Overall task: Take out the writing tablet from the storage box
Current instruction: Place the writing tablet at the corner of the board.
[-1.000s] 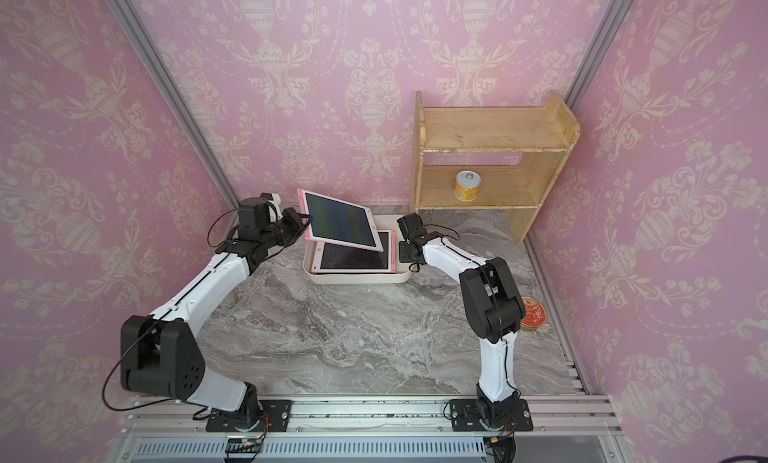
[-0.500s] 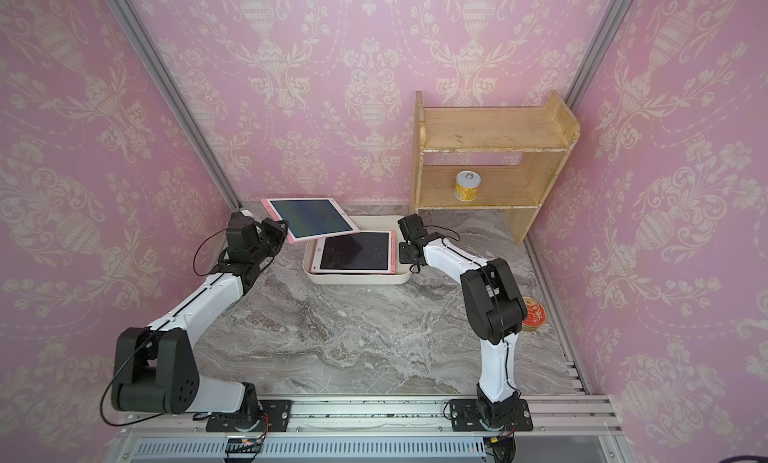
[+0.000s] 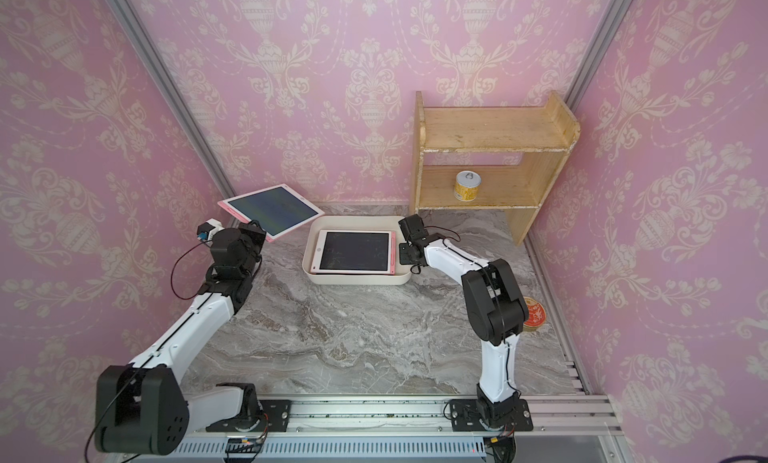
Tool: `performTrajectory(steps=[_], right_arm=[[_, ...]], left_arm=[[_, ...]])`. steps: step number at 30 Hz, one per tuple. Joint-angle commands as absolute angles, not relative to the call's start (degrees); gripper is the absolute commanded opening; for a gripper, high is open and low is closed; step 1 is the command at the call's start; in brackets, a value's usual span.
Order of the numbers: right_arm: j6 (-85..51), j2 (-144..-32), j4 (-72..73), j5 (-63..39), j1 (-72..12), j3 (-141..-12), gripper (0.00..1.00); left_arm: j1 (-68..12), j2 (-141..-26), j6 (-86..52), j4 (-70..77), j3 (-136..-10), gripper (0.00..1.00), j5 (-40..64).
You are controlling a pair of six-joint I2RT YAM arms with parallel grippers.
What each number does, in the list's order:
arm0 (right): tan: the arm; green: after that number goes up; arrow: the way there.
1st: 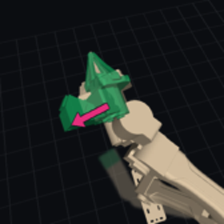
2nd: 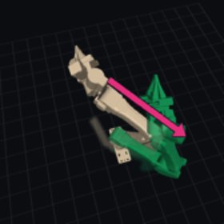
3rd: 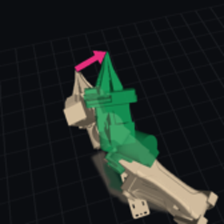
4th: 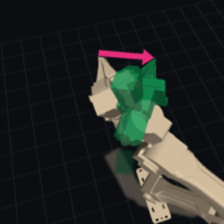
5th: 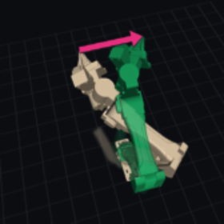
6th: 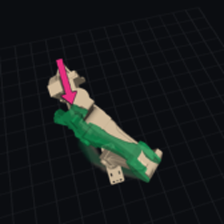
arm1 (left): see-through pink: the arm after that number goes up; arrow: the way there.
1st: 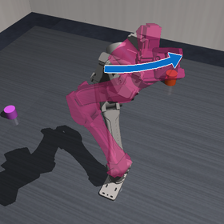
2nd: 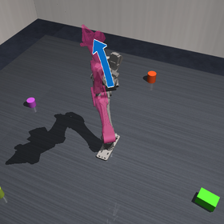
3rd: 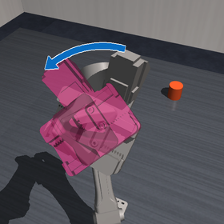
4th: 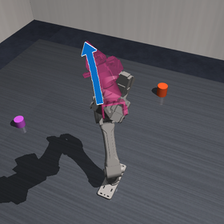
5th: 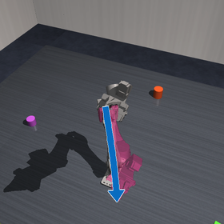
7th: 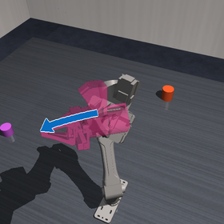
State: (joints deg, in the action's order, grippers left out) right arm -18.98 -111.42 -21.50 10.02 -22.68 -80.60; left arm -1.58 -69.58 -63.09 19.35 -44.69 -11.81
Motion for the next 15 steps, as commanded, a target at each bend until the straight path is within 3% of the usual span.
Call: performTrajectory(steps=[1, 15], right_arm=[[-17.1, -107.6, -24.0, 11.1, -21.6, -79.4, 0.00], [-17.5, -106.3, -22.0, 9.8, -21.0, -76.3, 0.00]], left_arm=[[-1.0, -67.3, -62.8, 23.0, -43.1, 0.00, -19.4], [-1.0, -72.2, -64.5, 26.5, -42.3, 0.00, -30.0]])
